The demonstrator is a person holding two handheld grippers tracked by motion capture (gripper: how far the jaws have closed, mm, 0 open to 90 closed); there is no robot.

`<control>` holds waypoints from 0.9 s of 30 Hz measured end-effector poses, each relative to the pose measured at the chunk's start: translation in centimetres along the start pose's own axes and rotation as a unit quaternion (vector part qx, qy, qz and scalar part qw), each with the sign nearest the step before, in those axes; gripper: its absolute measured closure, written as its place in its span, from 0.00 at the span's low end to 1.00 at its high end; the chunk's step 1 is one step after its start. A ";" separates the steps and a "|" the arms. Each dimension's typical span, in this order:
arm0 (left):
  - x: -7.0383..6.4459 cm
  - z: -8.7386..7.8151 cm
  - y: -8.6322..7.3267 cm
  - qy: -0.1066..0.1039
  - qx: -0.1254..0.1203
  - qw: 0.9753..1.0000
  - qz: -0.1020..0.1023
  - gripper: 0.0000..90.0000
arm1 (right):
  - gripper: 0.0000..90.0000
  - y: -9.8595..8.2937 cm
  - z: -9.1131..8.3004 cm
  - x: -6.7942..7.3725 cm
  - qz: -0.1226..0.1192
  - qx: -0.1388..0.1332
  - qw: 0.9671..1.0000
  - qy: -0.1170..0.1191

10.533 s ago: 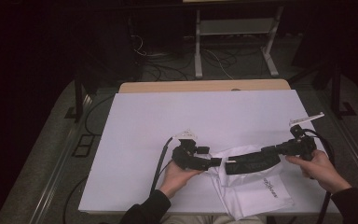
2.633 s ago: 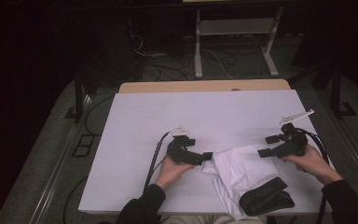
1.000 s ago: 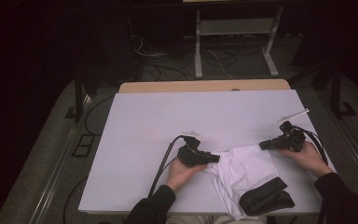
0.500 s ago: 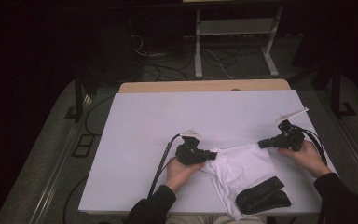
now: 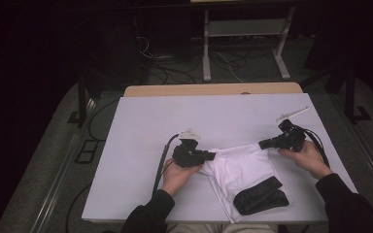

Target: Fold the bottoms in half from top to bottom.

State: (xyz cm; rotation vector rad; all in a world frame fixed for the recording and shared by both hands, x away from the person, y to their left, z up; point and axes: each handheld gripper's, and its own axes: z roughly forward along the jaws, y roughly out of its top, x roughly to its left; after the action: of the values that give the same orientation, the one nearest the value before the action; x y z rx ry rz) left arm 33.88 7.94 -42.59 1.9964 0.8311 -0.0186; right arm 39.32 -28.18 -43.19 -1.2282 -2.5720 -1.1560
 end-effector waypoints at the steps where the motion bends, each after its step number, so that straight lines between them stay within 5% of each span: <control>1: 0.1 -0.2 0.0 0.002 0.000 1.000 0.001 0.94 | 0.95 0.2 0.2 0.1 -0.002 0.002 1.000 0.000; 15: 1.9 -2.5 0.3 0.012 0.004 1.000 0.006 0.94 | 0.95 2.0 1.9 1.4 -0.011 -0.007 1.000 0.003; 27: 3.9 -3.6 1.6 0.011 0.018 0.999 0.034 0.94 | 0.95 3.6 3.1 1.7 0.020 -0.038 0.999 -0.014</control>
State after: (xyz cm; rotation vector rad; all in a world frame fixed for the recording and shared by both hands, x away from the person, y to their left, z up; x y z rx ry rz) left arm 36.70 12.34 -40.61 2.0610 0.7807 0.0273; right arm 41.41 -23.57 -42.62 -1.3150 -2.5318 -1.2482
